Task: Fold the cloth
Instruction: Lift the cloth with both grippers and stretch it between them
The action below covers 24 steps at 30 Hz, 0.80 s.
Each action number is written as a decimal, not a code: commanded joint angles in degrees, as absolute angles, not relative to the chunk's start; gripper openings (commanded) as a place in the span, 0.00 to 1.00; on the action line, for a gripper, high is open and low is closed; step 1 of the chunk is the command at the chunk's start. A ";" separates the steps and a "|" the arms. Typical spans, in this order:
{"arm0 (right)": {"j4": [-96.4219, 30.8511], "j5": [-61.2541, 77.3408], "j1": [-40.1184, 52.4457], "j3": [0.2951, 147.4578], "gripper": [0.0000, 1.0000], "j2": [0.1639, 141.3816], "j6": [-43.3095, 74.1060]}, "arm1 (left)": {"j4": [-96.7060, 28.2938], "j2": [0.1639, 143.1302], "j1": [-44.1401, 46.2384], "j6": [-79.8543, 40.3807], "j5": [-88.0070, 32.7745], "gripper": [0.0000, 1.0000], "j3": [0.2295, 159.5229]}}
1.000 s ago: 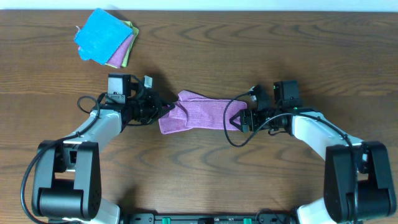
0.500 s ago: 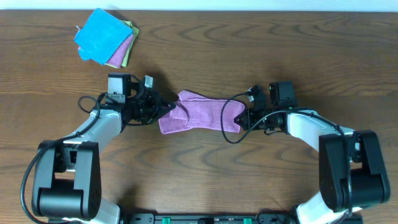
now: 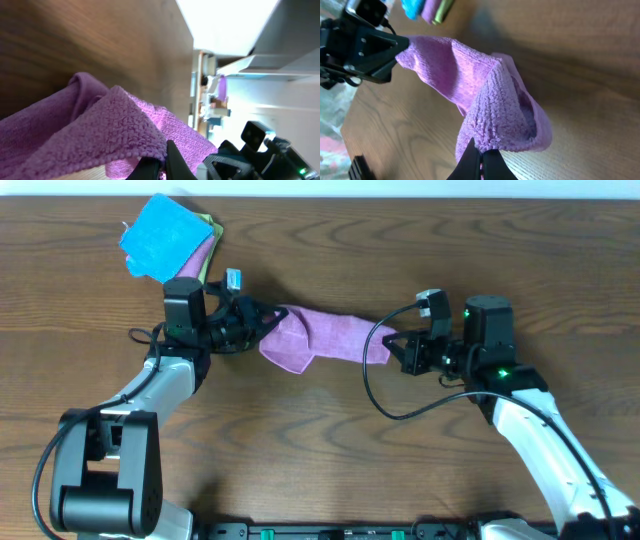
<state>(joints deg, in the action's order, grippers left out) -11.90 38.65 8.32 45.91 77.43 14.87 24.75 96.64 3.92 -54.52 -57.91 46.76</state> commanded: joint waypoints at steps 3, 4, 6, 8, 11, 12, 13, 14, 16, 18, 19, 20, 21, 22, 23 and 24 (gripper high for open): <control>-7.75 37.74 7.07 46.22 0.01 76.77 19.11 | 32.10 95.59 4.03 -63.99 -56.21 0.06 47.48; -6.70 37.74 6.92 46.30 0.01 76.77 19.73 | 33.34 95.59 4.03 -64.84 -55.51 0.06 47.48; -3.75 37.43 6.33 46.98 0.01 76.82 21.10 | 35.42 95.59 3.95 -66.59 -53.15 0.06 47.62; -2.96 35.75 5.56 48.14 0.01 76.97 21.87 | 36.29 95.59 3.62 -67.51 -51.51 0.06 48.05; -2.90 33.43 4.71 51.53 0.01 79.05 21.82 | 36.53 95.59 3.29 -68.12 -48.27 0.06 50.26; -2.90 33.43 4.56 53.21 0.01 80.51 21.76 | 36.53 95.61 3.29 -67.72 -46.76 0.06 51.51; -2.87 33.43 4.56 54.63 0.01 81.82 21.71 | 36.42 95.66 3.29 -67.31 -45.67 0.06 52.58; -2.70 33.45 4.56 56.38 0.01 83.50 21.56 | 36.18 95.88 3.29 -66.83 -44.69 0.06 54.02; -2.52 33.76 4.58 61.04 0.01 87.90 21.15 | 34.85 96.90 3.29 -65.73 -43.79 0.06 57.76; -2.57 33.93 4.56 66.11 0.01 92.36 20.93 | 33.08 98.59 3.29 -64.27 -42.96 0.06 61.69; -2.52 33.93 4.56 68.14 0.01 94.15 20.88 | 33.04 99.66 3.29 -64.07 -42.65 0.06 63.40; -2.57 34.06 4.56 71.05 0.01 96.51 20.51 | 33.04 101.12 3.29 -64.07 -42.13 0.06 65.41; -2.55 34.02 4.56 73.67 0.01 98.59 20.43 | 33.04 102.85 3.29 -64.07 -41.95 0.06 67.64; -2.55 34.02 4.51 75.42 0.01 99.96 20.08 | 33.04 104.12 3.29 -64.07 -41.98 0.06 69.28; -2.57 34.02 4.45 78.02 0.01 101.97 20.10 | 33.01 106.34 3.29 -64.07 -42.06 0.06 72.01; -2.59 34.02 4.40 79.88 0.01 103.44 20.12 | 33.04 107.72 3.29 -64.12 -42.41 0.06 73.69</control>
